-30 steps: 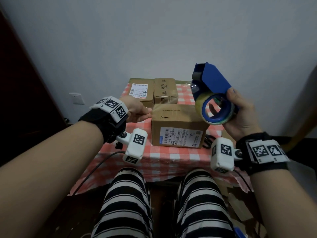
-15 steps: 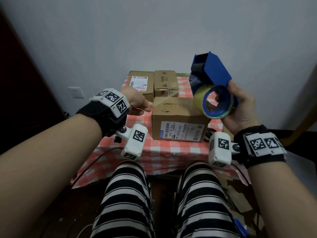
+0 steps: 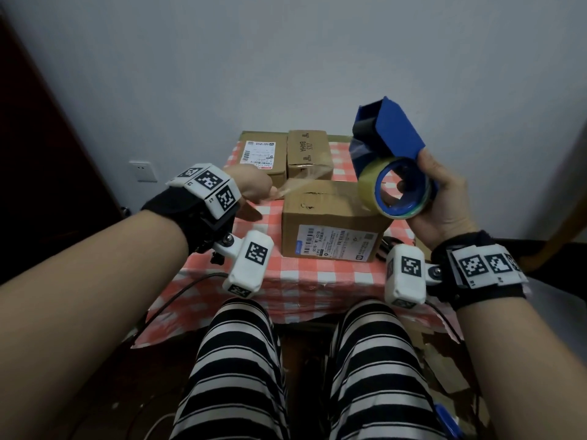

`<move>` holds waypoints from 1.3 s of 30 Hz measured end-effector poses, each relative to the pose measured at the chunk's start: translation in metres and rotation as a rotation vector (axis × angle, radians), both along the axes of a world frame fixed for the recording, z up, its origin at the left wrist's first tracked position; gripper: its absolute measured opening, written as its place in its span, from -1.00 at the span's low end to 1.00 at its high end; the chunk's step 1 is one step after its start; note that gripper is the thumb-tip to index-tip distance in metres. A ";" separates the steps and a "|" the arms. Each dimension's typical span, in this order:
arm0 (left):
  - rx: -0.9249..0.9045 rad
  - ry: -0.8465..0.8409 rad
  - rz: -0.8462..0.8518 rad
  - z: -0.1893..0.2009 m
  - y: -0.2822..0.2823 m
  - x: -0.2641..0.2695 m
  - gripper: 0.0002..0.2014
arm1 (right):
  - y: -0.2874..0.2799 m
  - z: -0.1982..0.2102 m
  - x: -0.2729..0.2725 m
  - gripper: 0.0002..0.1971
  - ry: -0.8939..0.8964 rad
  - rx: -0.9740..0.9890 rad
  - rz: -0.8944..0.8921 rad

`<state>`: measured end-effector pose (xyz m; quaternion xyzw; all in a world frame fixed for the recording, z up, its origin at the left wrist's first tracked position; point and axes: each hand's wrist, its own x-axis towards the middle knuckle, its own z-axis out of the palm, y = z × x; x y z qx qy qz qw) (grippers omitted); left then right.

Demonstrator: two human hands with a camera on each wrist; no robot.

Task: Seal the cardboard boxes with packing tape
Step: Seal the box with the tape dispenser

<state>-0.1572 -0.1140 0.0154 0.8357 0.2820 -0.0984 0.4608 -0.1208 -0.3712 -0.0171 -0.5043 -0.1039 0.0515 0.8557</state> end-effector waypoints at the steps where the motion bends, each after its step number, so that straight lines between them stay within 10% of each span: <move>1: -0.036 0.025 -0.001 -0.001 0.000 -0.001 -0.62 | 0.000 -0.002 0.000 -0.76 0.006 0.019 0.001; 20: -0.086 -0.193 -0.085 0.001 -0.006 0.010 -0.71 | -0.005 0.013 -0.005 -0.54 0.047 0.106 0.000; 31: 0.099 -0.212 -0.235 0.007 -0.013 0.006 -0.89 | -0.022 0.022 -0.012 -0.72 0.318 0.150 0.082; 39: 0.144 -0.236 -0.195 0.017 -0.017 -0.001 -0.87 | 0.002 0.016 -0.001 -0.25 0.111 0.172 -0.032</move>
